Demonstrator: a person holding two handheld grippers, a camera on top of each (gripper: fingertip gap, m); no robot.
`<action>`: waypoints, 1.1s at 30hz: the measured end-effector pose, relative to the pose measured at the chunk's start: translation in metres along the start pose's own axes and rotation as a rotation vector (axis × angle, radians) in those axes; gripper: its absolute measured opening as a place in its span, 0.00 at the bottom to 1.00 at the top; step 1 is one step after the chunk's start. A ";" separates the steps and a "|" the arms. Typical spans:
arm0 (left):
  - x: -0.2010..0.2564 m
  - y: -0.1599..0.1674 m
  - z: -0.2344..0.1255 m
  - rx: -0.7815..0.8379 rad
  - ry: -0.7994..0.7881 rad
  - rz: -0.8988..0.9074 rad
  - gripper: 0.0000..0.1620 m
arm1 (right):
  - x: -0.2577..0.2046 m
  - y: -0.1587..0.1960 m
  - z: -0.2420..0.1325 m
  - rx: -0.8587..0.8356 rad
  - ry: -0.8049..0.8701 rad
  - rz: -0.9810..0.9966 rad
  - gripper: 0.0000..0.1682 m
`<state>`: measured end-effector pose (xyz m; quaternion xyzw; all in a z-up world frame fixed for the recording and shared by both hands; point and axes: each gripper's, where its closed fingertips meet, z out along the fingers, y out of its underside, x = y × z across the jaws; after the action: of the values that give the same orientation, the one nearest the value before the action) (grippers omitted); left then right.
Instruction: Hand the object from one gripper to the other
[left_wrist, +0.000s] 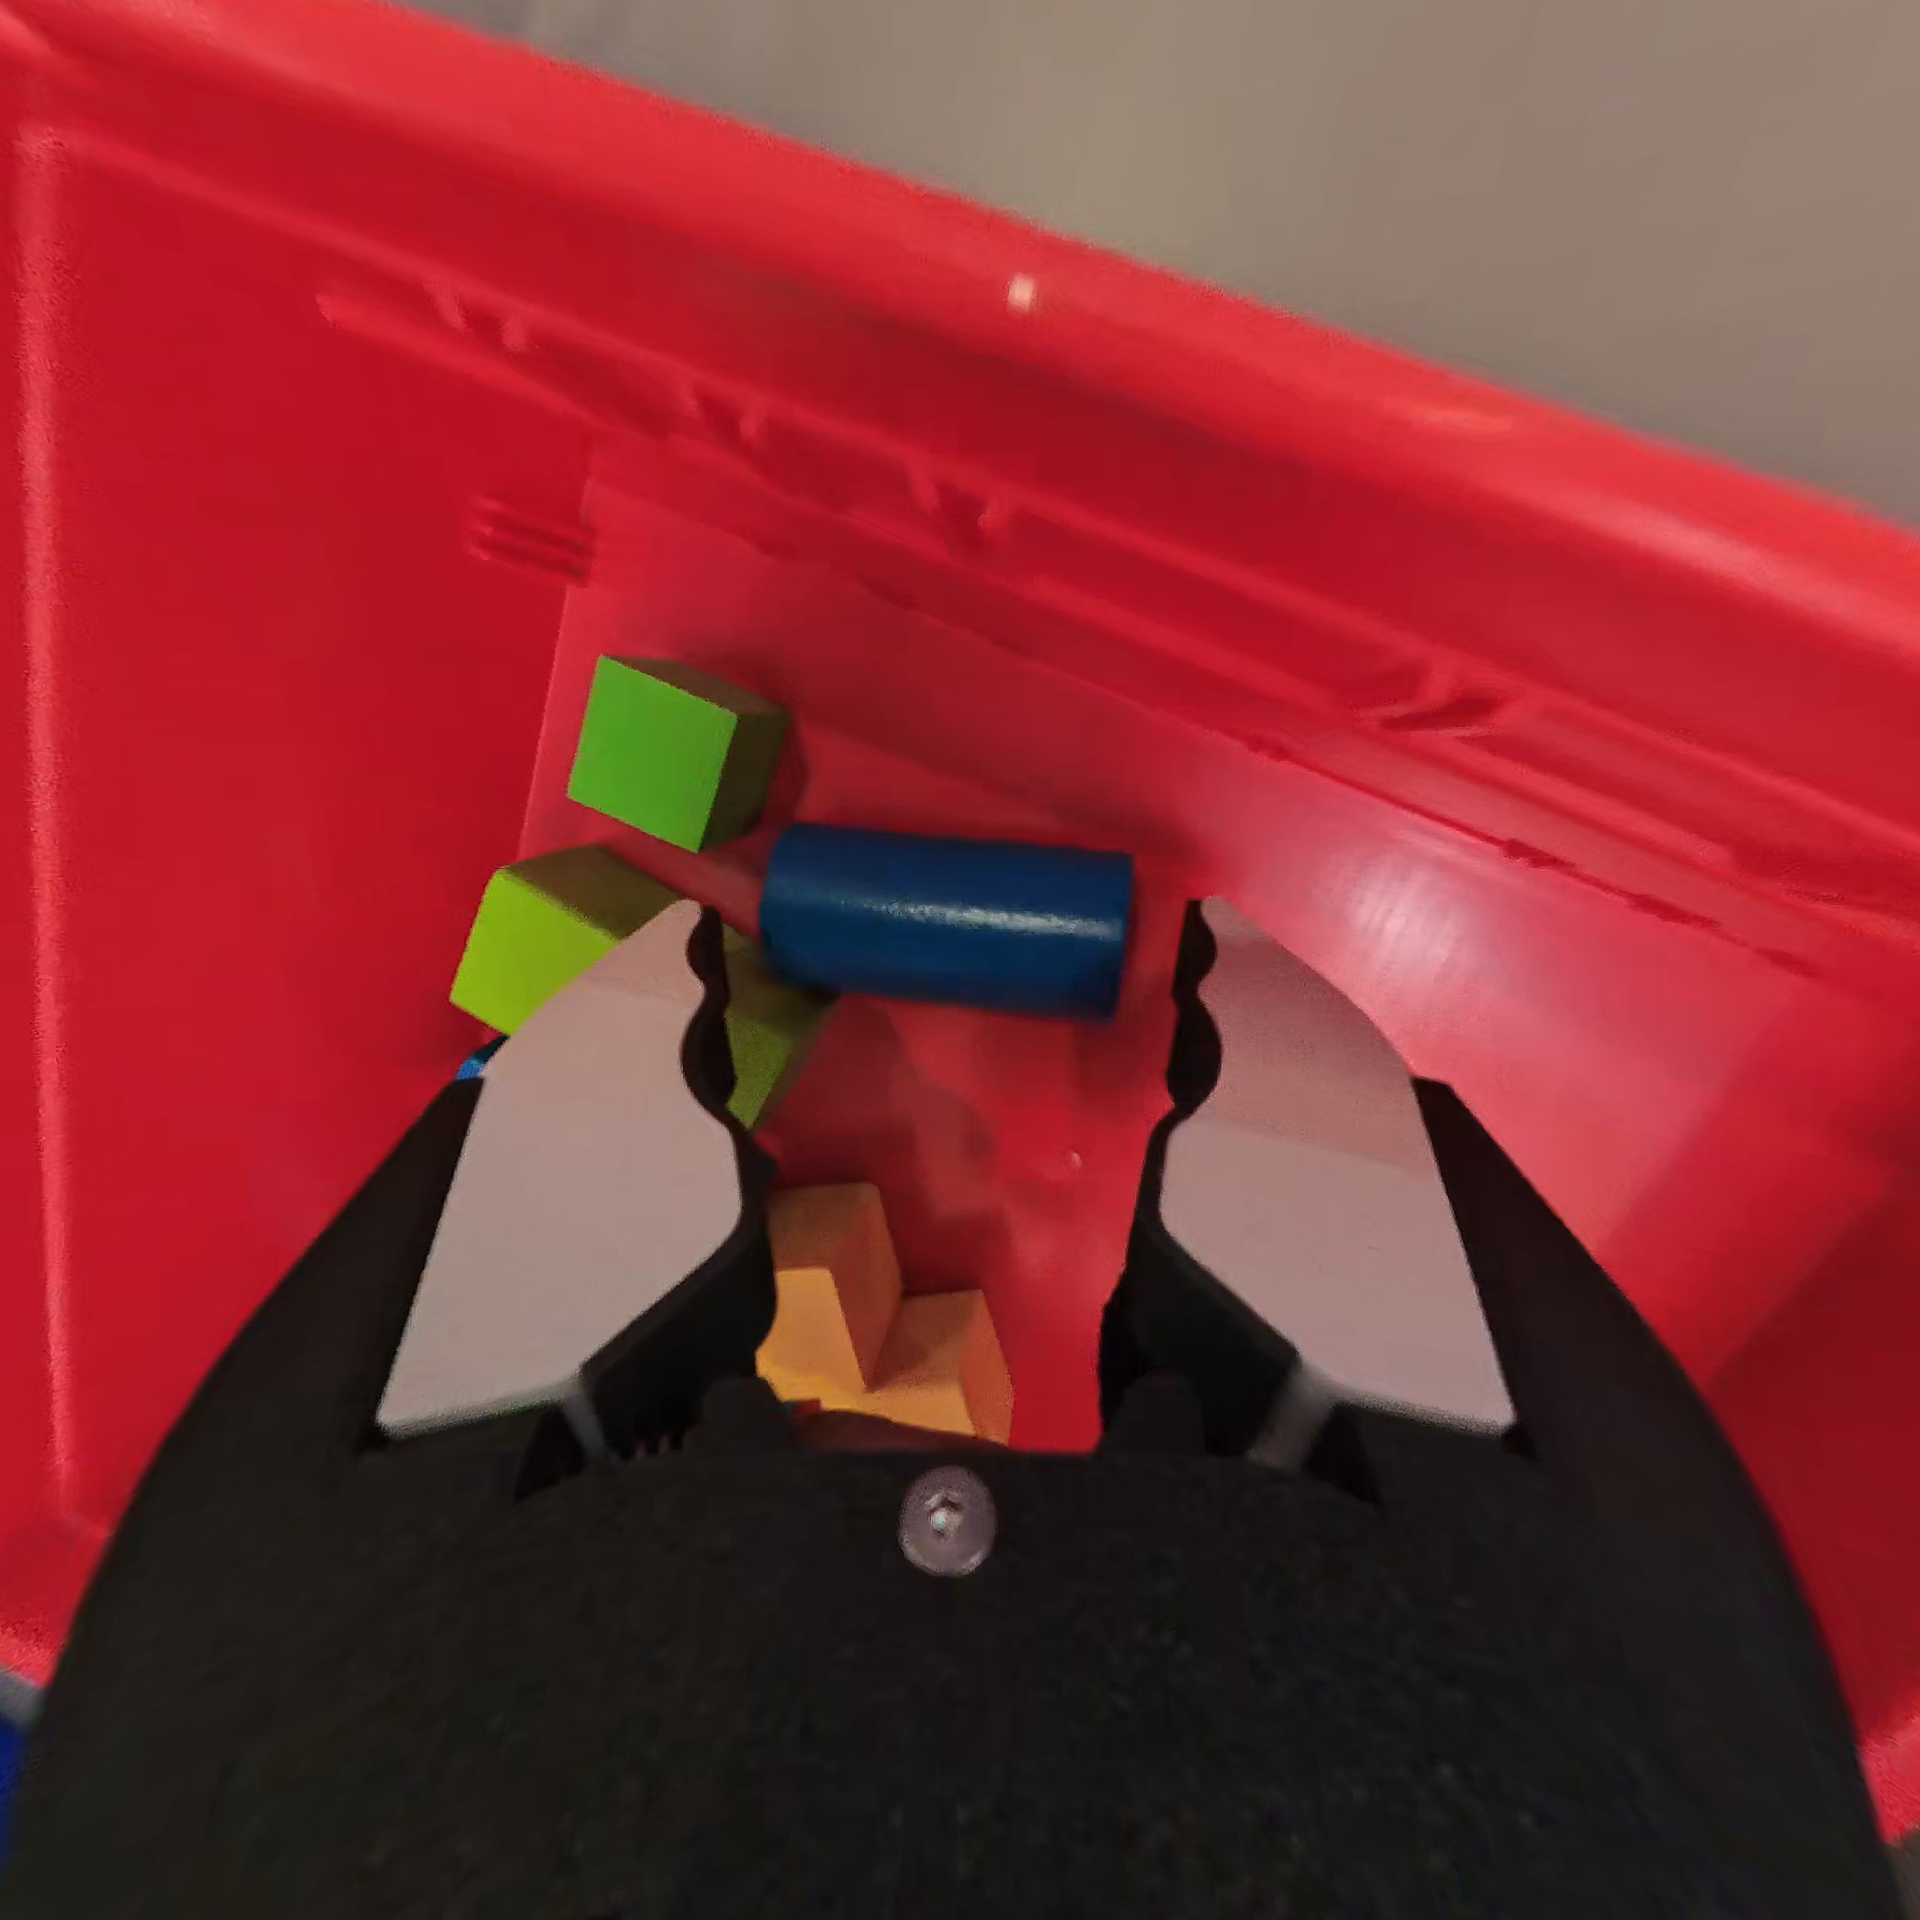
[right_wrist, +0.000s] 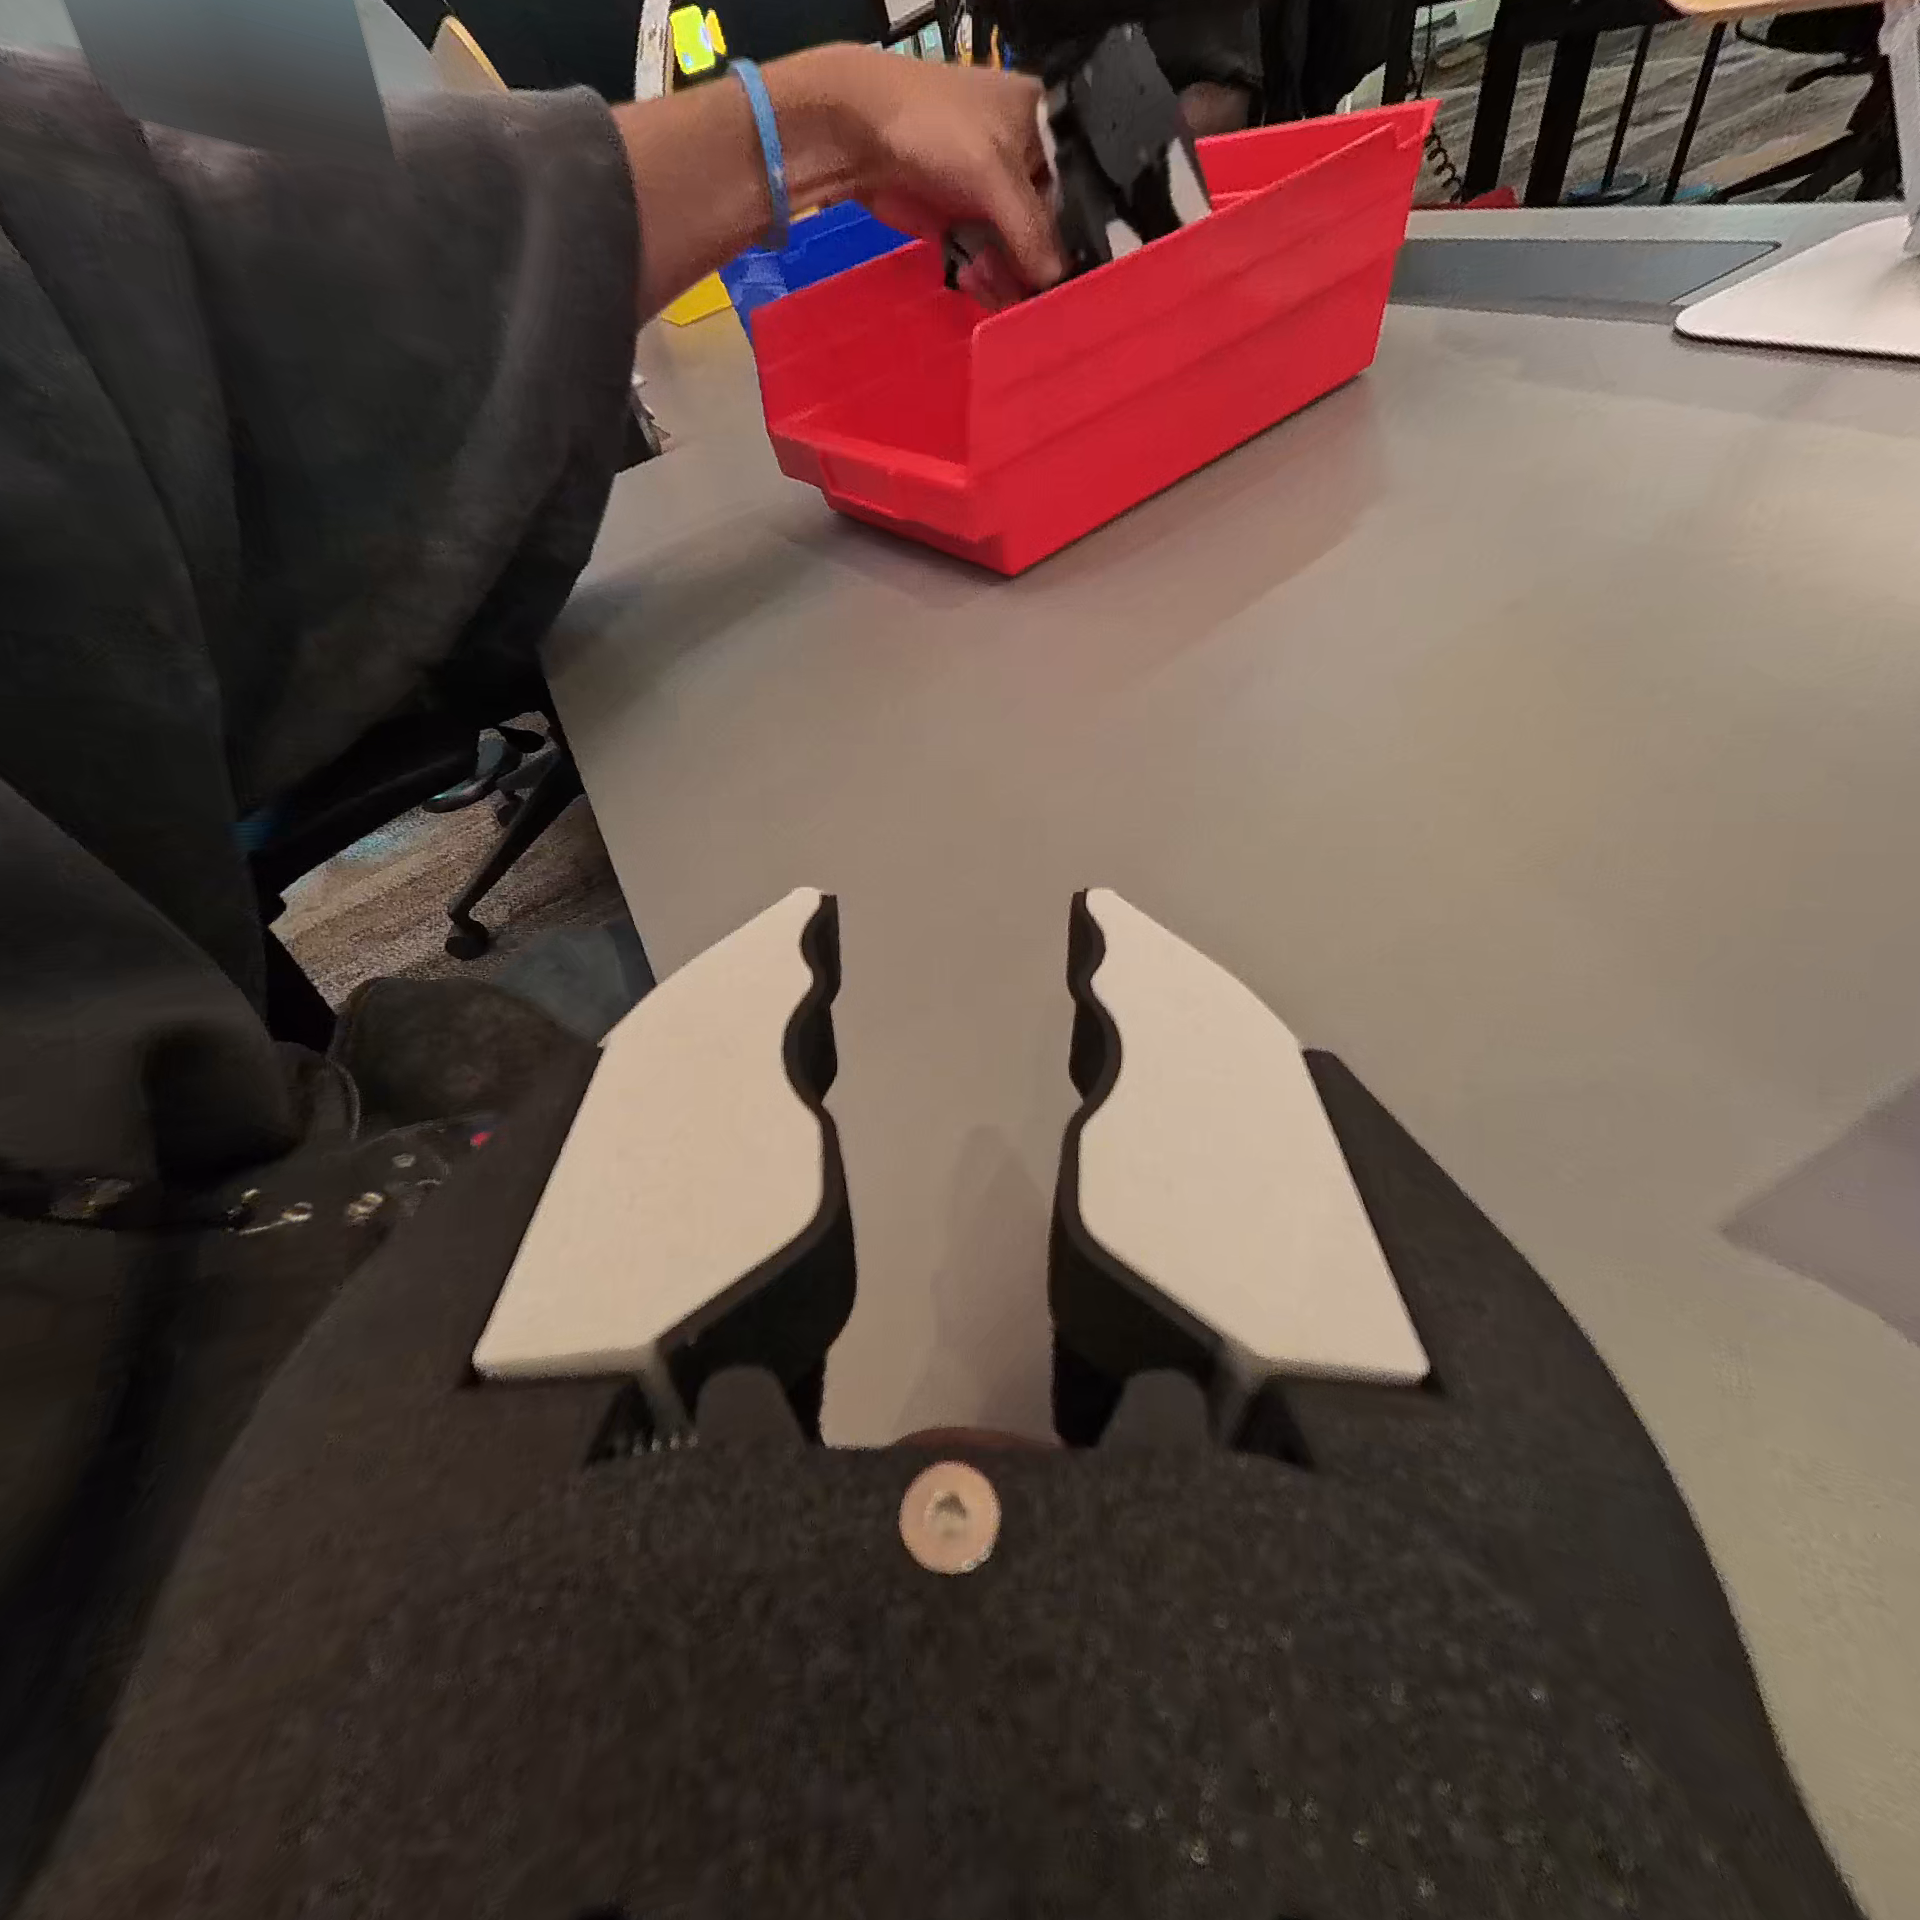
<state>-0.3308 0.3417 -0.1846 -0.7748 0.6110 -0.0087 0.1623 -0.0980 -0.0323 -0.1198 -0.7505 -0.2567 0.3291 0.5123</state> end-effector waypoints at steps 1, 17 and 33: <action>0.000 0.002 0.004 -0.016 0.006 0.009 0.48 | 0.000 -0.001 0.000 0.006 -0.003 0.003 0.25; 0.094 -0.041 -0.136 0.548 -0.148 0.184 0.43 | 0.014 -0.025 0.007 0.044 -0.094 0.154 0.22; 0.320 -0.128 -0.205 0.952 -0.136 0.521 0.43 | -0.068 -0.125 0.069 0.172 -1.014 0.749 0.19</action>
<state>-0.1724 0.0138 -0.0164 -0.4375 0.6993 -0.1937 0.5311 -0.2007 0.0029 -0.0044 -0.4965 -0.1603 0.8199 0.2356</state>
